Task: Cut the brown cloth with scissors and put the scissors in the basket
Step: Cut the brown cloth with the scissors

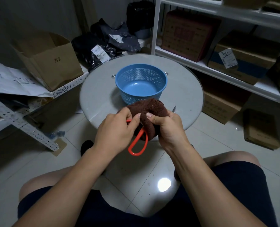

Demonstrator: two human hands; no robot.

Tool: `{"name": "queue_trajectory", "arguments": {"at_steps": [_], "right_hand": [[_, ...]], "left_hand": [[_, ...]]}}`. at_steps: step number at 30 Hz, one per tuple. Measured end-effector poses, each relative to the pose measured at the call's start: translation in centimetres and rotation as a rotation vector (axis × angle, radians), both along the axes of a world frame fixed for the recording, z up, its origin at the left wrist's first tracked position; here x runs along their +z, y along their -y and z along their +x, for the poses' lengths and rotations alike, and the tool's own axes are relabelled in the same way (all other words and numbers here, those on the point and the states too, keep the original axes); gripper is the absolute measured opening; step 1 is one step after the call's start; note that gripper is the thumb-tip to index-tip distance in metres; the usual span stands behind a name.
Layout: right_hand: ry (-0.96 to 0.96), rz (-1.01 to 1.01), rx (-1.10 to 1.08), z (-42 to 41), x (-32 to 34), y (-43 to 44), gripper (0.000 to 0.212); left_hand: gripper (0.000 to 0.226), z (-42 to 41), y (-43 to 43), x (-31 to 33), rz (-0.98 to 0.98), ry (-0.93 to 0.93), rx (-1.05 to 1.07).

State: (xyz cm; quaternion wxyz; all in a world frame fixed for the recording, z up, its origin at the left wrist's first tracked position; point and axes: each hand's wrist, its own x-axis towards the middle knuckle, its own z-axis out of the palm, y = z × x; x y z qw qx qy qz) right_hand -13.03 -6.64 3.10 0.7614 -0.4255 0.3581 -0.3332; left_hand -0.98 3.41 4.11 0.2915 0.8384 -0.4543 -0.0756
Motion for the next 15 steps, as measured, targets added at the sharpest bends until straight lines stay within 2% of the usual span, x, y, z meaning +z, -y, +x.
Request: {"name": "queue_trajectory", "arguments": {"at_steps": [6,10,11,13,14,15], "right_hand": [[0.077,0.143,-0.026,-0.3,0.2,0.9,0.029],[0.139,0.280,-0.075,0.1,0.0,1.4,0.061],[0.148,0.306,-0.112,-0.1,-0.3,2.0,0.057],[0.142,0.348,-0.224,-0.7,-0.8,3.9,0.034],[0.129,0.342,-0.255,-1.0,-1.0,4.7,0.027],[0.111,0.325,-0.238,-1.2,-1.1,5.0,0.030]], "left_hand": [[0.049,-0.2,-0.6,0.2,-0.057,0.021,-0.042],[0.050,-0.2,-0.7,0.8,-0.055,0.008,-0.026],[0.049,-0.1,-1.0,0.8,-0.049,0.019,-0.025],[0.048,0.4,-1.7,1.0,-0.061,0.037,0.008],[0.047,0.7,-2.1,1.1,-0.079,0.040,0.037],[0.046,1.0,-2.2,1.2,-0.099,0.037,0.064]]}}
